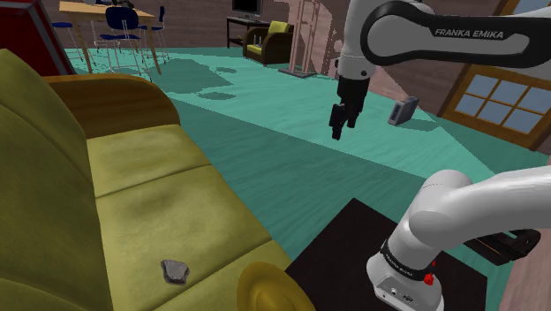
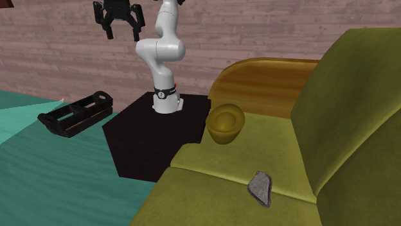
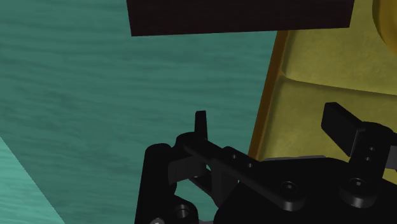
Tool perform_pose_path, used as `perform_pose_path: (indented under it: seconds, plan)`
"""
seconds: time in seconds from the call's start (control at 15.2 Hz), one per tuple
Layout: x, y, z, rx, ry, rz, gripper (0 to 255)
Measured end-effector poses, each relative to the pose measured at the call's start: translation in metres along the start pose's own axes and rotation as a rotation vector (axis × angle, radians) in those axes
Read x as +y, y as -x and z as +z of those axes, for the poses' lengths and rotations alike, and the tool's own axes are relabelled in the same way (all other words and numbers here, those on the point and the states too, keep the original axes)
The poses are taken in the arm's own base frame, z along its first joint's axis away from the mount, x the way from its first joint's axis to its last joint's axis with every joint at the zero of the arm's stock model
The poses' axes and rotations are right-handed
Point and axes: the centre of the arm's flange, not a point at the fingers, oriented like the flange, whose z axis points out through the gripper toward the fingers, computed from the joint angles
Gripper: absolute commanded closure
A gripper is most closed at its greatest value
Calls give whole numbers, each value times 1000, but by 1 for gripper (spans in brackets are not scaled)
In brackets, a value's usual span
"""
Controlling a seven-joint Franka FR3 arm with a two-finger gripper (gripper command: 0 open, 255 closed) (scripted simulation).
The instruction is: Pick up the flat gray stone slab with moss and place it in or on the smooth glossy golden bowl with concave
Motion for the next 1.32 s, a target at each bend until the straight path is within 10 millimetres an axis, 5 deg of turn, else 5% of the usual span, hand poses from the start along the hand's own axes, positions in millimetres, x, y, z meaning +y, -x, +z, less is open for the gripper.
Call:
perform_pose_path:
  seconds: [0.26, 1.32]
  plan:
    - [-18, -12, 13, -1, 2, -6, 0]
    - [-185, -97, 116, -1, 16, -48, 0]
